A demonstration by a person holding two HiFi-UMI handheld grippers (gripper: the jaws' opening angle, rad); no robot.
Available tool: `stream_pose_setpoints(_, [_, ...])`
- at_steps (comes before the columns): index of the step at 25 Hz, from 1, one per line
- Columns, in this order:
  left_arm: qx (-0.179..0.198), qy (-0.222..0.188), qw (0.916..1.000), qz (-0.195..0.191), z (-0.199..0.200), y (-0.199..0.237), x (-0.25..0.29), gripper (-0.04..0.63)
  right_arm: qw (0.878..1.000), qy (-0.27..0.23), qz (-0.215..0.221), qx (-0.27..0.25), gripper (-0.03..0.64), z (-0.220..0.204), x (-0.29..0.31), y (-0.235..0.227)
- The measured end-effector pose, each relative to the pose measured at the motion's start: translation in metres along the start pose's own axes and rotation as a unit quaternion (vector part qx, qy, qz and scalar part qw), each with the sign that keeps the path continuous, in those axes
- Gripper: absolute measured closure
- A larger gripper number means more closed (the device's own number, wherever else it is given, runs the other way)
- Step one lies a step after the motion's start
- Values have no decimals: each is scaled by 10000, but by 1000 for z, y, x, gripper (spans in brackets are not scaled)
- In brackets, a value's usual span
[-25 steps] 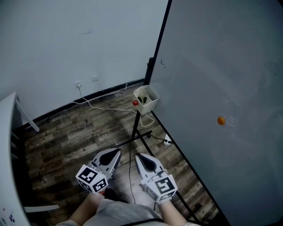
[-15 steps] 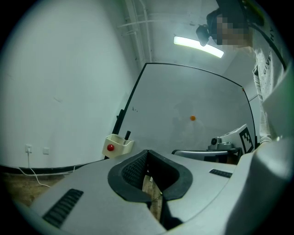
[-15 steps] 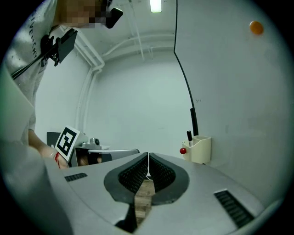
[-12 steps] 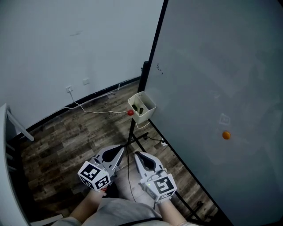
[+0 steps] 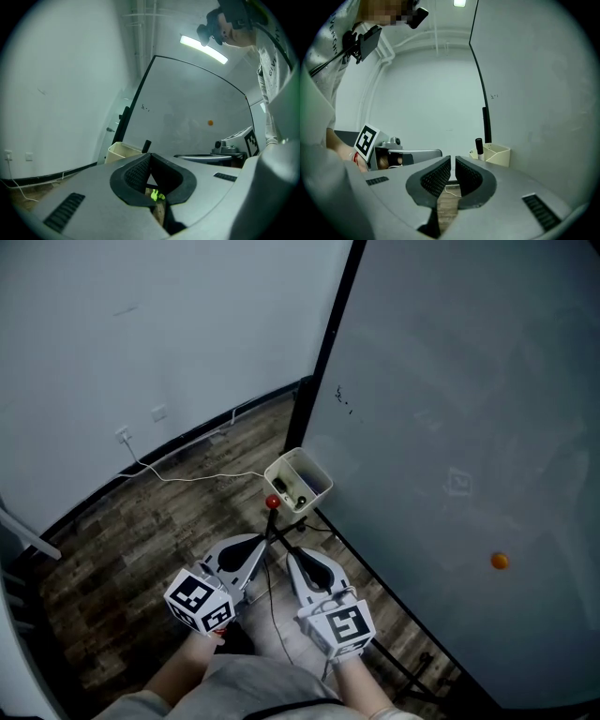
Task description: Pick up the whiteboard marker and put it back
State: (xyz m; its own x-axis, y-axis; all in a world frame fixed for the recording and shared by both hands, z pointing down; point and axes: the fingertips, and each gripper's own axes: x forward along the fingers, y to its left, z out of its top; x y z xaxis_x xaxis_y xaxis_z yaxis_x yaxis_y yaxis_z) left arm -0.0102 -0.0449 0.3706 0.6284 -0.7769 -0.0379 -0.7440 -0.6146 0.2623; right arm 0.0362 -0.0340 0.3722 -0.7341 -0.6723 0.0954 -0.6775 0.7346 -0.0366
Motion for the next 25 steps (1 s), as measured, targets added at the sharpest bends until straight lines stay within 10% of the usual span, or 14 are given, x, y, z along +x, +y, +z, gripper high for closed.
stream_pose_setpoints(25, [52,426,9919,-1197,6,72,54,580,9857,289,-1658,11,515,2,74,-72])
